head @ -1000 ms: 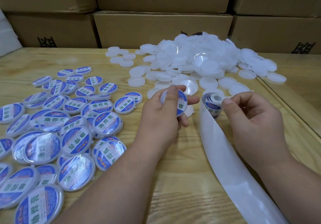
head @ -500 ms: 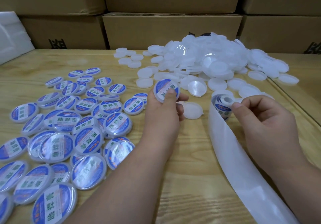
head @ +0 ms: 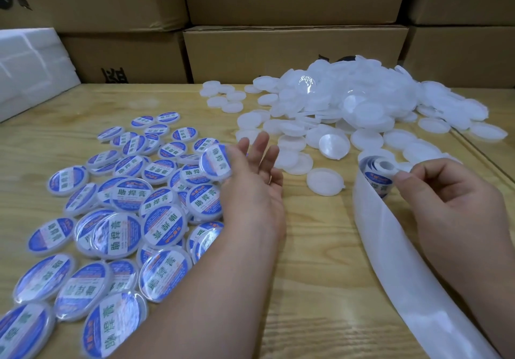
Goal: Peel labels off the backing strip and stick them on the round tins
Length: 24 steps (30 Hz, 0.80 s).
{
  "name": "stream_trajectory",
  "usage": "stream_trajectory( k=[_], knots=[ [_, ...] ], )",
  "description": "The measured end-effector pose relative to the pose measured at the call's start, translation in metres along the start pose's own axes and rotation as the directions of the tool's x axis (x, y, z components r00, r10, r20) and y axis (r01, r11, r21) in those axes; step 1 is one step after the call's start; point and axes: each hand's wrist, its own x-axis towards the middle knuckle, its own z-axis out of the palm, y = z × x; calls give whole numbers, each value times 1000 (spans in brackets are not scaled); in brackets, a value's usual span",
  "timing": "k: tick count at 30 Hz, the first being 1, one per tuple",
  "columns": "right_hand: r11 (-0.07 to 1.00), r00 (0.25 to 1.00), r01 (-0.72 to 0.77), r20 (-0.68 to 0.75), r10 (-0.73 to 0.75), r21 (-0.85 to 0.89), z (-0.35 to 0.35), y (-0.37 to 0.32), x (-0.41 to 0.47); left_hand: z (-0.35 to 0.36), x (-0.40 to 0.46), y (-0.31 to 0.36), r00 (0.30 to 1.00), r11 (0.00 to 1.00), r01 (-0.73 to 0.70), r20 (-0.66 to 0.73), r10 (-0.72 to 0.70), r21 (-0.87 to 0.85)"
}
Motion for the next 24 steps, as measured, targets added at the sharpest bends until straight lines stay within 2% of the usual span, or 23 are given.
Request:
stream_trajectory(
  k=[5,9,12,14,15,16,17,18,19,20,21,22,24],
  knots=[
    [1000,1000,-18,-7,18,-19,0,-2,0,-1,1,3,995,994,49,-86,-57,-97],
    [997,999,-22,-27,20,-69,-1,-3,0,-1,2,0,995,996,49,-82,-55,-76],
    [995,998,-41,-40,38,-86,-1,-2,1,1,0,-6,999,997,-18,-31,20,76],
    [995,998,-56,-38,53,-84,-1,-2,1,0,-4,-12,993,950,-115,55,104,291],
    [994,998,-62,-34,59,-87,-1,-2,2,-1,-7,-15,978,875,-202,130,160,440],
    [994,998,-66,-31,63,-88,-1,-2,2,-2,-9,-18,948,739,-314,235,213,596],
    [994,997,-68,-27,66,-84,-1,-1,3,-4,-11,-22,903,531,-429,364,229,731],
    [995,997,-72,-22,71,-76,0,-1,3,-7,-13,-27,853,252,-521,485,193,816],
    [995,997,-76,-14,76,-64,0,-1,3,-9,-15,-31,815,-27,-568,567,122,822],
    [995,997,-83,-5,83,-52,0,-1,3,-11,-16,-33,802,-219,-572,595,53,790],
    [995,996,-91,4,91,-41,-1,-1,3,-11,-17,-34,813,-310,-551,583,11,775],
    [995,995,-99,11,99,-29,-1,-2,3,-11,-17,-34,831,-335,-524,556,-2,783],
    [994,994,-105,21,105,-11,-1,-1,3,-12,-15,-33,851,-314,-496,525,10,810]
  ],
)
